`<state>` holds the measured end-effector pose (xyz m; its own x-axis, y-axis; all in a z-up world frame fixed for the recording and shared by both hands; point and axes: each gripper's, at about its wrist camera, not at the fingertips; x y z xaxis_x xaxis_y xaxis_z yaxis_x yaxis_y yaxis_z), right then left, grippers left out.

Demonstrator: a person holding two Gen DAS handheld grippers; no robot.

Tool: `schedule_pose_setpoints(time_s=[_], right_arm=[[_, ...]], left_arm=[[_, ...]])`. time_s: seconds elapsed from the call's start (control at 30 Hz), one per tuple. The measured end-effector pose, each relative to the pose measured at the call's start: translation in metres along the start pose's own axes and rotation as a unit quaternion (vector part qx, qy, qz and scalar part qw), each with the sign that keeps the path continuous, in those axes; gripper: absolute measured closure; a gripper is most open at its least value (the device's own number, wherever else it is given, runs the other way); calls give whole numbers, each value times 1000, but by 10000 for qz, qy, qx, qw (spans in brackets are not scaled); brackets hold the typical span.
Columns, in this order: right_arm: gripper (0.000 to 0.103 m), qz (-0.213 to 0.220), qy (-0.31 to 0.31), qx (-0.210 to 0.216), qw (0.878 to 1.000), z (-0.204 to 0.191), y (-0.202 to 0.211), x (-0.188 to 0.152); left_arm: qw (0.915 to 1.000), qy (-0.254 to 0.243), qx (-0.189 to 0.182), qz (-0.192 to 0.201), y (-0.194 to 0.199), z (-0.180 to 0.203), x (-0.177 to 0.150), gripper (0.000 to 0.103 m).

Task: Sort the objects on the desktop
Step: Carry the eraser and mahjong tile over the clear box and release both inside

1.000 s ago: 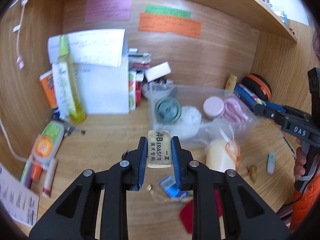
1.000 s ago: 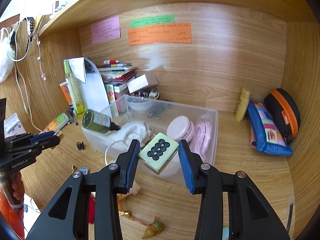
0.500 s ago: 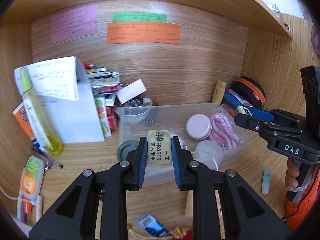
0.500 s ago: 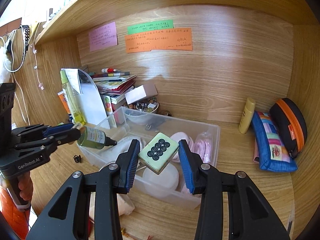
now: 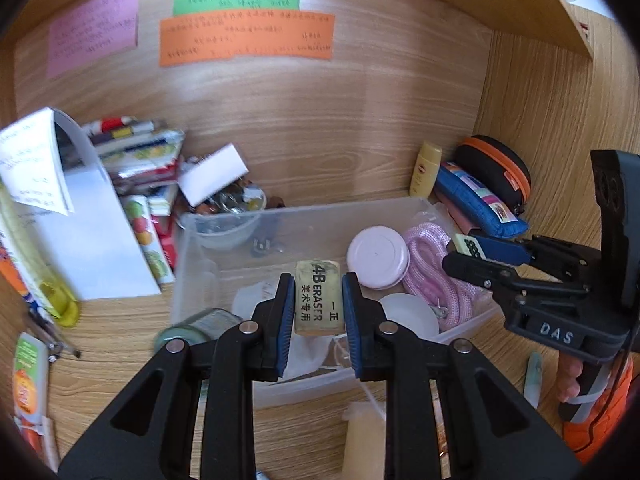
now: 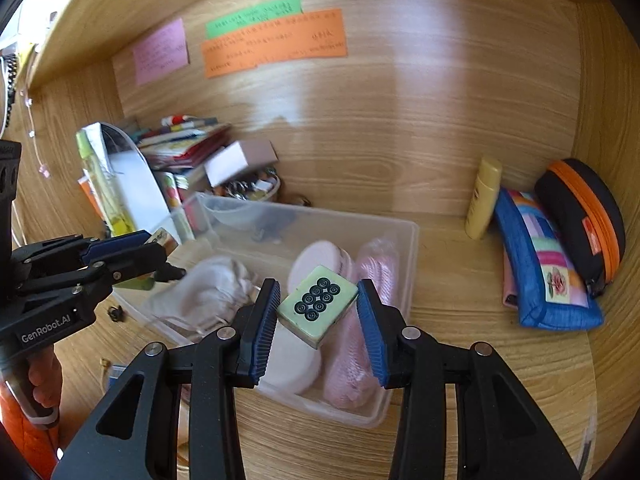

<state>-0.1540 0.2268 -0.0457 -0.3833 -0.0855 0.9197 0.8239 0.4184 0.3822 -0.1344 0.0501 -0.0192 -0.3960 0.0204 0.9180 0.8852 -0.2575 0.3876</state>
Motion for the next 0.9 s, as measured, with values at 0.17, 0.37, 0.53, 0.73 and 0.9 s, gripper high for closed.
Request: schedule_pose_setpoints(time_s=[0.17,0.37,0.53,0.73,0.9], right_arm=[[67,-143,60,-132,9998,1,-2,-11],[67,-240,133,-115,9996,-2,-3,-19],[67,-204,116,-151,9996,-1,-2,-20],[67,-198,268,-266,9991,-5,-2,-21],[66,-204,336,-307,9988,-7,-2,-21]], left_arm=[[9996,-6,-146,-225,-14,7,-8,80],[9987,13,-212,-465,-26,14,-15,80],[9983,-51,-107,-564,-32,17,-20,80],[9977,-41,-149,-659,-35,18,-23,80],[9981,8,-173,-596,-32,17,-21,80]])
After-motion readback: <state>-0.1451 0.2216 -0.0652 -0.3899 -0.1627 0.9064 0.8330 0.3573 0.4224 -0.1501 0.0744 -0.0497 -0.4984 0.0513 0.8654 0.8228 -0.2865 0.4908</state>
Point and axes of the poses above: each gripper's, at about its wrist camera, not at the fingertips, and y roughly against the way its jaws point, z to its right, x to its top, and after that the axes turned 15 degrees about z, right-handed
